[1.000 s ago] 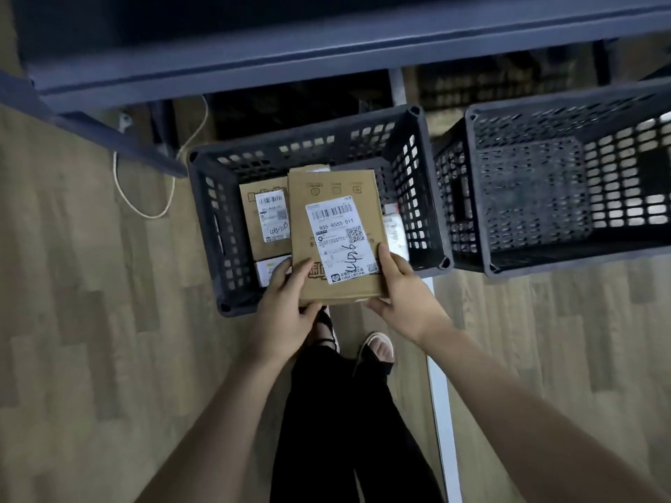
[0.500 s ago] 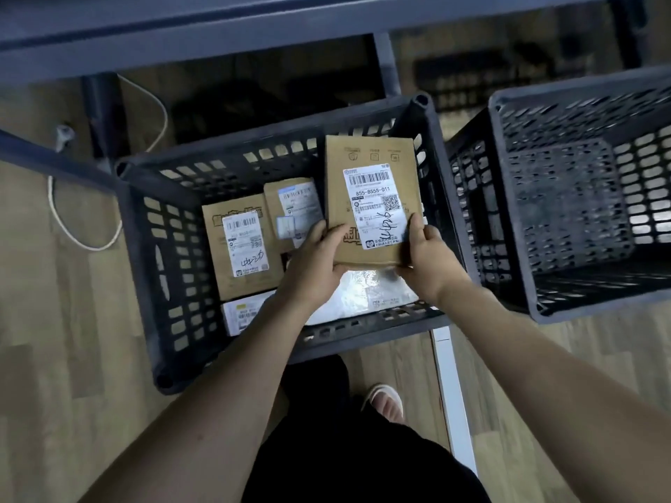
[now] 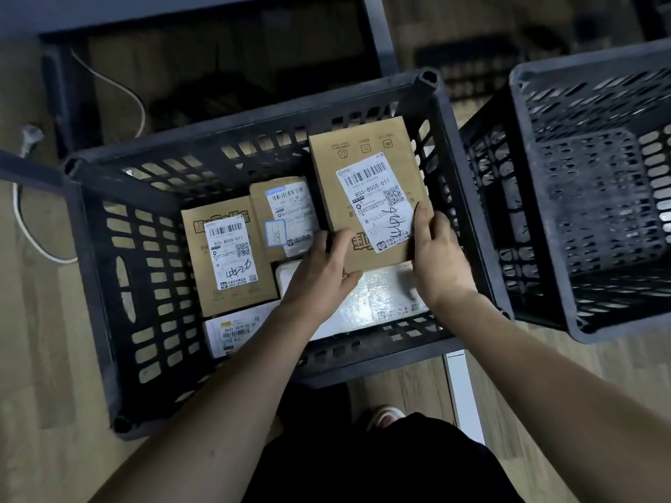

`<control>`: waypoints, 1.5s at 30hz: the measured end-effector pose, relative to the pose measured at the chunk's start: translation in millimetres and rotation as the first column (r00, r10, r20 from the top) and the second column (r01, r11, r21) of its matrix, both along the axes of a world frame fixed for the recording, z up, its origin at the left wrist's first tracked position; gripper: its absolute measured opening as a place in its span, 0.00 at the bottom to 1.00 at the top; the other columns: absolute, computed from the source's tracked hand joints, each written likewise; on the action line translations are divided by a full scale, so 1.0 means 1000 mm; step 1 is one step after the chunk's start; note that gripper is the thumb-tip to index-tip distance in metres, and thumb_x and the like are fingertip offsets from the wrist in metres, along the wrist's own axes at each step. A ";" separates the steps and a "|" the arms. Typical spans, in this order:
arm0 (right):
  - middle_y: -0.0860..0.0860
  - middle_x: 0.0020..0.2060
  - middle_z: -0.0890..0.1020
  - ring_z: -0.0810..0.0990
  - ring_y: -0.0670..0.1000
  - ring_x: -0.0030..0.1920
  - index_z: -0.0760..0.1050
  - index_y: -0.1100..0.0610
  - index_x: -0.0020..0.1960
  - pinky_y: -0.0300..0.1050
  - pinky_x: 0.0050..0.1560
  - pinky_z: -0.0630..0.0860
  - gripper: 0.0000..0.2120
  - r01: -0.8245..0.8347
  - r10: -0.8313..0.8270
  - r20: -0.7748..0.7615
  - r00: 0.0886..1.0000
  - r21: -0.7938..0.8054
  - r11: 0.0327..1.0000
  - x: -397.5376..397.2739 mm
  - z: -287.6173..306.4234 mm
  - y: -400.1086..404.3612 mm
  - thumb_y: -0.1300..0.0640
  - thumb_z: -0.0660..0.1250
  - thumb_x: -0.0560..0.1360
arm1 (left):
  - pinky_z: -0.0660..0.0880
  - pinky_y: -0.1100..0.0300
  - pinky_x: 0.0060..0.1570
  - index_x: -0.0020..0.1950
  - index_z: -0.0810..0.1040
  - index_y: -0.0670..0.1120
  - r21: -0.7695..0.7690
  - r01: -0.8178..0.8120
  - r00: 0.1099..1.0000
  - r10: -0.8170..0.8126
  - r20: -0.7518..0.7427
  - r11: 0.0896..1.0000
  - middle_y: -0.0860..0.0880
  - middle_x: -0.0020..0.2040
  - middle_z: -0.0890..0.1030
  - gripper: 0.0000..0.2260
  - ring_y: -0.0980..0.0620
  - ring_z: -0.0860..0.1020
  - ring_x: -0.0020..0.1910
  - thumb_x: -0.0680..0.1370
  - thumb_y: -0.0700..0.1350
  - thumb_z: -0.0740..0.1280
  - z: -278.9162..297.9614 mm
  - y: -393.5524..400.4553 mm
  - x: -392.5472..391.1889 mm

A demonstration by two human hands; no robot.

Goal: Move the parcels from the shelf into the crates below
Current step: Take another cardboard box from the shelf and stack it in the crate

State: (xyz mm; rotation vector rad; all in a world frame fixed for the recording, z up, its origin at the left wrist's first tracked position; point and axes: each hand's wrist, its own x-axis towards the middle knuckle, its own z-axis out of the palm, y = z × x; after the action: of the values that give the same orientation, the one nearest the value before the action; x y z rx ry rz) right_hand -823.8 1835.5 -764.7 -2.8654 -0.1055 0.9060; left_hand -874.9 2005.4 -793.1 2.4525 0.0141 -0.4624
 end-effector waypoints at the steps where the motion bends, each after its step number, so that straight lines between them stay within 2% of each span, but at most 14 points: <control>1: 0.62 0.73 0.51 0.59 0.61 0.70 0.37 0.59 0.77 0.50 0.64 0.67 0.44 -0.011 0.011 -0.001 1.000 0.012 1.000 0.001 0.000 -0.001 0.71 0.62 0.72 | 0.74 0.49 0.53 0.71 0.60 0.48 -0.019 -0.007 0.999 0.007 -0.033 1.000 0.42 0.63 0.69 0.26 0.43 0.74 0.56 0.77 0.47 0.67 -0.002 -0.001 -0.001; 5: 0.61 0.73 0.52 0.59 0.61 0.70 0.38 0.59 0.77 0.49 0.64 0.67 0.42 -0.039 0.039 -0.012 0.999 0.028 0.999 0.004 0.004 0.000 0.69 0.61 0.74 | 0.71 0.48 0.58 0.76 0.50 0.52 -0.030 -0.018 0.994 0.014 -0.107 0.999 0.40 0.65 0.71 0.29 0.43 0.73 0.59 0.80 0.48 0.62 -0.003 -0.002 -0.006; 8: 0.62 0.71 0.54 0.61 0.61 0.68 0.39 0.60 0.77 0.48 0.66 0.65 0.39 -0.044 0.044 0.006 0.999 0.047 0.998 -0.002 0.007 0.007 0.65 0.61 0.76 | 0.72 0.48 0.58 0.77 0.48 0.52 -0.040 -0.044 0.993 0.039 -0.109 0.998 0.40 0.71 0.66 0.31 0.42 0.74 0.61 0.80 0.45 0.63 0.002 -0.001 -0.012; 13: 0.61 0.67 0.59 0.68 0.59 0.63 0.40 0.62 0.76 0.48 0.60 0.70 0.39 -0.060 0.060 0.004 0.998 0.075 0.995 -0.023 0.004 0.024 0.67 0.63 0.76 | 0.70 0.53 0.62 0.75 0.57 0.51 -0.075 -0.143 0.984 0.134 -0.117 0.987 0.46 0.72 0.66 0.32 0.46 0.71 0.66 0.75 0.48 0.70 0.015 0.022 -0.021; 17: 0.59 0.65 0.60 0.69 0.59 0.61 0.40 0.61 0.77 0.49 0.53 0.73 0.35 -0.056 0.062 -0.048 0.997 0.118 0.991 -0.049 0.006 0.048 0.65 0.58 0.78 | 0.69 0.61 0.58 0.71 0.65 0.49 -0.055 -0.234 0.967 0.227 -0.114 0.971 0.49 0.69 0.70 0.34 0.49 0.74 0.63 0.69 0.53 0.75 0.028 0.049 -0.025; 19: 0.59 0.65 0.60 0.68 0.59 0.61 0.39 0.60 0.77 0.48 0.53 0.73 0.35 -0.100 0.109 -0.056 0.992 0.145 0.984 -0.056 0.010 0.062 0.65 0.58 0.78 | 0.68 0.64 0.57 0.70 0.67 0.47 -0.028 -0.257 0.960 0.252 -0.121 0.966 0.49 0.68 0.72 0.34 0.50 0.75 0.61 0.68 0.53 0.76 0.034 0.064 -0.036; 23: 0.61 0.67 0.59 0.66 0.60 0.63 0.42 0.61 0.76 0.49 0.56 0.72 0.33 -0.303 0.318 -0.046 0.947 0.197 0.932 -0.054 0.017 0.104 0.67 0.56 0.77 | 0.71 0.61 0.55 0.69 0.67 0.45 0.002 -0.439 0.884 0.432 -0.176 0.899 0.47 0.64 0.75 0.32 0.50 0.75 0.60 0.69 0.52 0.75 0.042 0.098 -0.073; 26: 0.62 0.68 0.58 0.65 0.61 0.66 0.42 0.63 0.76 0.48 0.58 0.71 0.35 -0.441 0.462 -0.059 0.885 0.216 0.871 -0.050 0.010 0.139 0.68 0.58 0.76 | 0.69 0.60 0.56 0.70 0.65 0.46 0.071 -0.542 0.812 0.544 -0.212 0.837 0.45 0.65 0.71 0.30 0.48 0.73 0.61 0.72 0.50 0.73 0.043 0.118 -0.087; 29: 0.65 0.70 0.55 0.60 0.61 0.69 0.40 0.65 0.76 0.45 0.64 0.67 0.35 -0.510 0.527 -0.034 0.849 0.202 0.836 -0.050 0.000 0.162 0.68 0.57 0.76 | 0.68 0.50 0.64 0.71 0.64 0.48 0.153 -0.520 0.809 0.542 -0.226 0.840 0.42 0.67 0.64 0.28 0.43 0.69 0.64 0.74 0.50 0.70 0.028 0.134 -0.086; 31: 0.64 0.70 0.55 0.59 0.62 0.70 0.39 0.64 0.76 0.46 0.64 0.67 0.33 -0.475 0.486 -0.010 0.874 0.189 0.859 -0.056 -0.007 0.171 0.68 0.53 0.78 | 0.67 0.48 0.65 0.72 0.64 0.48 0.168 -0.495 0.818 0.522 -0.242 0.853 0.41 0.68 0.63 0.28 0.42 0.69 0.64 0.75 0.49 0.70 0.017 0.143 -0.086; 38: 0.64 0.69 0.58 0.62 0.63 0.67 0.42 0.65 0.76 0.51 0.59 0.72 0.30 -0.399 0.416 -0.105 0.903 0.151 0.904 -0.077 -0.034 0.200 0.70 0.51 0.78 | 0.62 0.56 0.68 0.73 0.63 0.46 0.201 -0.472 0.843 0.507 -0.182 0.858 0.40 0.72 0.58 0.27 0.42 0.66 0.68 0.75 0.39 0.66 0.011 0.155 -0.096; 41: 0.63 0.68 0.59 0.63 0.62 0.67 0.43 0.65 0.76 0.52 0.59 0.71 0.28 -0.437 0.450 -0.112 0.886 0.120 0.891 -0.074 -0.044 0.201 0.68 0.50 0.79 | 0.60 0.63 0.62 0.72 0.64 0.42 0.267 -0.463 0.828 0.520 -0.209 0.845 0.39 0.70 0.62 0.21 0.43 0.64 0.68 0.79 0.40 0.62 -0.012 0.153 -0.093; 43: 0.63 0.67 0.60 0.64 0.62 0.66 0.43 0.65 0.76 0.53 0.57 0.72 0.27 -0.443 0.454 -0.138 0.880 0.108 0.890 -0.074 -0.048 0.200 0.67 0.47 0.79 | 0.65 0.57 0.61 0.70 0.65 0.41 0.311 -0.426 0.830 0.504 -0.241 0.850 0.38 0.67 0.64 0.21 0.40 0.66 0.64 0.78 0.39 0.63 -0.020 0.151 -0.089; 45: 0.65 0.65 0.64 0.68 0.64 0.63 0.50 0.68 0.75 0.52 0.50 0.76 0.28 -0.443 0.449 -0.088 0.889 0.086 0.893 -0.077 -0.057 0.204 0.67 0.42 0.75 | 0.69 0.50 0.61 0.69 0.65 0.41 0.352 -0.378 0.845 0.474 -0.246 0.856 0.37 0.65 0.63 0.23 0.39 0.68 0.61 0.75 0.37 0.65 -0.027 0.153 -0.089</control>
State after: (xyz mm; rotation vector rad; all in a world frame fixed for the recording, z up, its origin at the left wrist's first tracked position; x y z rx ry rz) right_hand -901.1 2039.7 -821.6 -2.7698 -0.7968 1.1006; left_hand -964.0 2158.5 -820.0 2.5142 0.8148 -0.6913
